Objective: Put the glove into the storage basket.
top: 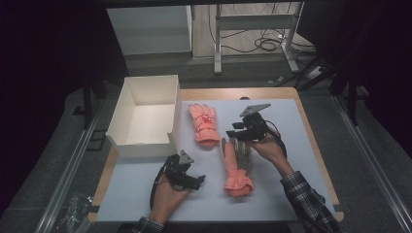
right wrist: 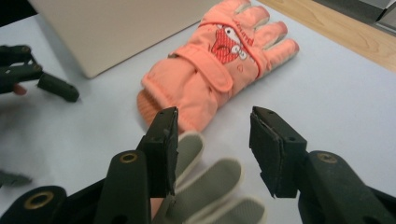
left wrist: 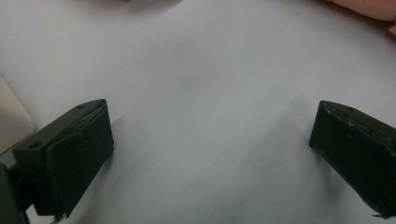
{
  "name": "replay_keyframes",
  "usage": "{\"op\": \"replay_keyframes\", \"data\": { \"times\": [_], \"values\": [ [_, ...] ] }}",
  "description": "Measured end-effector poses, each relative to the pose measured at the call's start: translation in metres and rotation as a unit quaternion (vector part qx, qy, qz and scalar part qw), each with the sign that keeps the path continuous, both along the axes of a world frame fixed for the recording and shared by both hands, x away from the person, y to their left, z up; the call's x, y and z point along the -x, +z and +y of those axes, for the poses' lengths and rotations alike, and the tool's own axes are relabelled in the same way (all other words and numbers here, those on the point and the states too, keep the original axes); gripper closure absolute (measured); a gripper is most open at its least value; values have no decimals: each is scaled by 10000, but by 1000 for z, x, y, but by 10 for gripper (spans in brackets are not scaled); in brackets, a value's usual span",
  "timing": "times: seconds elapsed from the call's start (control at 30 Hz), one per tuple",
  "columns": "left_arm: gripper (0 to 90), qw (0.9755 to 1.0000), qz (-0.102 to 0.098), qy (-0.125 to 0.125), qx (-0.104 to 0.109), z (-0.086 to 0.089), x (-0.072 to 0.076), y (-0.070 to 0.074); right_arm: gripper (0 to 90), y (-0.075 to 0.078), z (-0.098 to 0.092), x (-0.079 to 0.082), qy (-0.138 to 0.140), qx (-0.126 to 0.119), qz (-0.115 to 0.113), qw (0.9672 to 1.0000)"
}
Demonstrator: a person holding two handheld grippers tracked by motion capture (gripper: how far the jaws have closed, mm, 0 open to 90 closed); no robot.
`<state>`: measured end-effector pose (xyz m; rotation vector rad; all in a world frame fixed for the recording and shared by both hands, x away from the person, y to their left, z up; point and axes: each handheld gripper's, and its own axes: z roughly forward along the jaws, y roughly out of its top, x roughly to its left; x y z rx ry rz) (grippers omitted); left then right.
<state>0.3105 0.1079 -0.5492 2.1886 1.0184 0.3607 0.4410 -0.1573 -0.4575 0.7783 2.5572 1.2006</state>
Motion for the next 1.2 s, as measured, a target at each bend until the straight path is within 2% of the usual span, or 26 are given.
{"op": "replay_keyframes", "data": {
  "times": [0.43,0.73,1.0,1.17,1.2],
  "values": [
    [0,10000,2,-4,-20,0,0,0,427,-4,34,-28,-35,133,-42,9999],
    [0,10000,5,-1,-15,0,0,0,338,-11,59,-43,-32,165,68,9998],
    [0,10000,5,1,-13,0,0,0,266,-21,83,-56,66,373,69,9993],
    [0,10000,-1,3,-1,0,0,0,221,-35,97,-66,204,672,125,9975],
    [0,10000,-1,3,-1,0,0,0,221,-35,97,-66,204,672,125,9975]
  ]
}}
